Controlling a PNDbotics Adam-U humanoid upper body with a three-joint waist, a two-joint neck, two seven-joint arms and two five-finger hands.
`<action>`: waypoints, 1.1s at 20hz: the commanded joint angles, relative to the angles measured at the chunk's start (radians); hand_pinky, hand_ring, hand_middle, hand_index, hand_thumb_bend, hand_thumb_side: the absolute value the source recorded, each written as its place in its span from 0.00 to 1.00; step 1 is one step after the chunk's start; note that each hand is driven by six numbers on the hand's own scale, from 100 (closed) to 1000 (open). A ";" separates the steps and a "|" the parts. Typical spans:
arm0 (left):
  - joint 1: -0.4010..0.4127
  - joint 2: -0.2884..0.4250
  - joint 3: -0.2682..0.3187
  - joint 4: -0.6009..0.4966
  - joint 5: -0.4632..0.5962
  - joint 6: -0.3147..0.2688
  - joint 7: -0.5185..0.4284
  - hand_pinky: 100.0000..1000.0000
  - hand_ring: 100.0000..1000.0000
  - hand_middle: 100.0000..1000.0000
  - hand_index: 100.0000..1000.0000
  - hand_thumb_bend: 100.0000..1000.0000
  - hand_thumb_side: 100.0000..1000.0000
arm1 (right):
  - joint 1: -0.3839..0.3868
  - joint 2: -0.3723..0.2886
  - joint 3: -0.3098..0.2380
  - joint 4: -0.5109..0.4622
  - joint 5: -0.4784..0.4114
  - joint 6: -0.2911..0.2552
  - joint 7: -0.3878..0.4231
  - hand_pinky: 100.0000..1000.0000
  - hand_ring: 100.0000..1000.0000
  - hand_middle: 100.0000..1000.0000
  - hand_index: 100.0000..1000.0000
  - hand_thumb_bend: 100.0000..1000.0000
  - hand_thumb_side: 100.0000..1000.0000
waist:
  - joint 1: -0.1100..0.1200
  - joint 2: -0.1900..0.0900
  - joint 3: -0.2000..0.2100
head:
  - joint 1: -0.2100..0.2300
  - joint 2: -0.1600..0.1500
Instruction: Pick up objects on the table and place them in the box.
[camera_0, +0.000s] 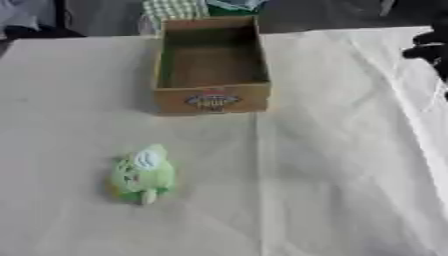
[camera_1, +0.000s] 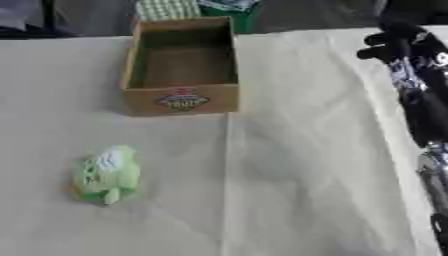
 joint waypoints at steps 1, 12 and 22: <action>-0.007 0.023 0.008 -0.017 0.003 0.001 -0.001 0.72 0.53 0.49 0.68 0.07 0.58 | -0.006 -0.011 -0.004 -0.018 0.004 -0.002 0.004 0.89 0.66 0.64 0.82 0.00 0.53 | 0.001 -0.011 0.001 | 0.000 -0.007; -0.007 0.022 0.007 -0.017 0.005 0.001 -0.005 0.72 0.53 0.49 0.68 0.07 0.58 | -0.016 -0.025 0.003 -0.018 0.006 -0.007 0.013 0.89 0.66 0.64 0.82 0.00 0.52 | 0.001 -0.004 0.002 | -0.010 -0.021; -0.054 0.192 -0.048 -0.003 -0.222 0.012 0.005 0.65 0.54 0.51 0.70 0.16 0.66 | -0.019 -0.024 0.007 -0.018 0.002 -0.003 0.017 0.89 0.66 0.64 0.82 0.00 0.52 | 0.005 -0.007 0.002 | -0.037 -0.013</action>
